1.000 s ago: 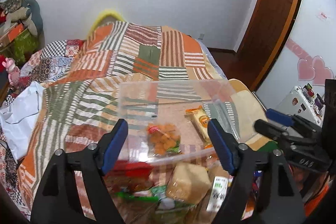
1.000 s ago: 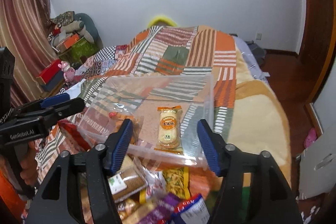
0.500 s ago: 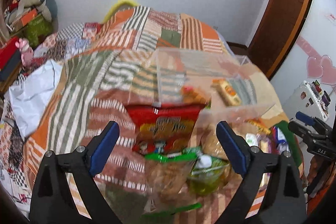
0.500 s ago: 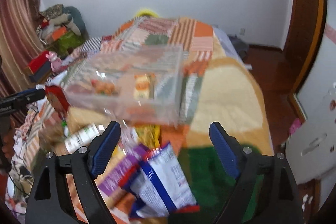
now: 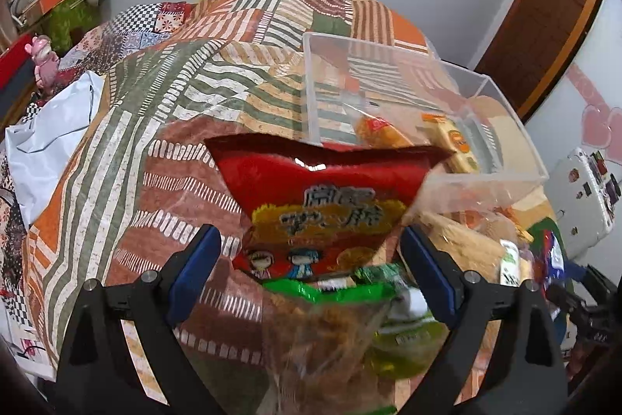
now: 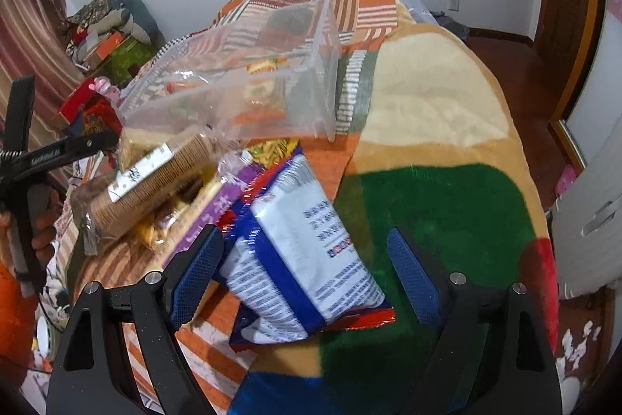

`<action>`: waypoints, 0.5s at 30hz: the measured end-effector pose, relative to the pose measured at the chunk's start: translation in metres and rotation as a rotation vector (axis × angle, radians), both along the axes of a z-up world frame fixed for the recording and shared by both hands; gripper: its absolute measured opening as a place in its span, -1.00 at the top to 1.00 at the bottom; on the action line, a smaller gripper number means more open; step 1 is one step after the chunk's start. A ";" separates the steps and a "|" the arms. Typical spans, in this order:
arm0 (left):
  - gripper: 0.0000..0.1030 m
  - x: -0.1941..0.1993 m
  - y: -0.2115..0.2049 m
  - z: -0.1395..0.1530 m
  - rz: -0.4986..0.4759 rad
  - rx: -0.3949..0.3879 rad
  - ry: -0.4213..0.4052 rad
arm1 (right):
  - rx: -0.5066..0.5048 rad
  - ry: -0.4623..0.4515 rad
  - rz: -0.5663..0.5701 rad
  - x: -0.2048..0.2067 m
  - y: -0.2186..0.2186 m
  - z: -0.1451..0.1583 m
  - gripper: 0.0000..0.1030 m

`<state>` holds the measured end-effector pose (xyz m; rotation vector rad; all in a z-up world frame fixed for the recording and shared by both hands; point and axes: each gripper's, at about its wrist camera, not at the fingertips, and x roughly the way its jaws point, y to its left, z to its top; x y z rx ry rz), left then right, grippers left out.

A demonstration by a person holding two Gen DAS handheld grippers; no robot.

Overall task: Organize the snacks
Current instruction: 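Grasp the red chip bag with the left gripper while the right grasps the blue-white chip bag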

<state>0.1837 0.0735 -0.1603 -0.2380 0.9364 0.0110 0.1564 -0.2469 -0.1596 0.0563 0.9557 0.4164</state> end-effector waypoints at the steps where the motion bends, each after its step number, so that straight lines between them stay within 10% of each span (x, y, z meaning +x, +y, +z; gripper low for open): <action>1: -0.84 0.003 0.000 -0.002 0.007 -0.001 0.005 | 0.009 0.005 0.001 0.001 -0.002 -0.001 -0.64; 9: -0.63 0.012 0.001 -0.011 0.018 0.008 -0.008 | 0.076 0.031 0.012 0.003 -0.007 -0.010 -0.60; 15: -0.35 0.009 -0.006 -0.011 -0.013 0.044 -0.018 | 0.123 0.037 0.025 0.004 -0.007 -0.009 -0.18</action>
